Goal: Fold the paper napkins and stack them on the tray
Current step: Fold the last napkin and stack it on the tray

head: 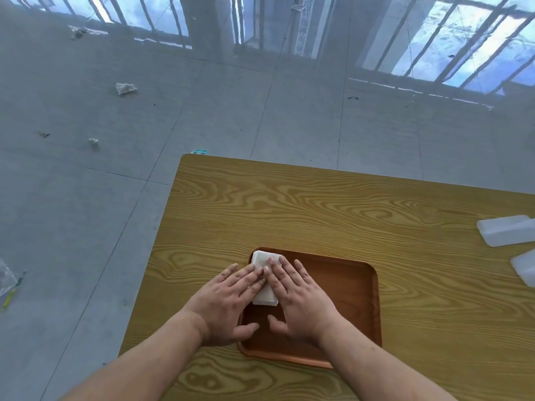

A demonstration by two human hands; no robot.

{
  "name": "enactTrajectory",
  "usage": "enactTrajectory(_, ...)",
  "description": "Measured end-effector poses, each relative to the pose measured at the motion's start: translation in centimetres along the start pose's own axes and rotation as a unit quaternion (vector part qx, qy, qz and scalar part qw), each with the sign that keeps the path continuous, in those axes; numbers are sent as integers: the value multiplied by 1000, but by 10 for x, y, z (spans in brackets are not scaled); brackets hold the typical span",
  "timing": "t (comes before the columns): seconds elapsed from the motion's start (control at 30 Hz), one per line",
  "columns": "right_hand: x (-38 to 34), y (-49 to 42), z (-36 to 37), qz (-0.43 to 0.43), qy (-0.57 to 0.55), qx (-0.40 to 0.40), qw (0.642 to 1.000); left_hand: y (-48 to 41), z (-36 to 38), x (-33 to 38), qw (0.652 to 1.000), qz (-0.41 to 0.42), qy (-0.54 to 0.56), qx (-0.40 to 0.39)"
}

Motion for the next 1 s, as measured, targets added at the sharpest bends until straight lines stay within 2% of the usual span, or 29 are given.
enactTrajectory(0.17, 6, -3, 0, -6, 20, -34, 999, 3, 2, 2, 999, 3, 0, -32)
enactTrajectory(0.57, 14, -7, -4, -43, 42, -78, 995, 14, 7, 7, 998, 38, -13, -49)
enactTrajectory(0.8, 9, -16, -12, -62, 32, -47, 996, 11, 5, 14, 998, 61, 1, -34)
enactTrajectory(1.0, 11, -26, -1, -73, 25, -77, 994, 9, 10, 17, 997, 54, -6, -54)
Point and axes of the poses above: each hand's wrist, its own y-axis away from the middle knuckle, its own z-axis out of the palm, x = y × z, the point moved 3 cm from there along -y, towards the middle knuckle, and after that the axes turned 12 degrees about x, right-handed, at the moved point
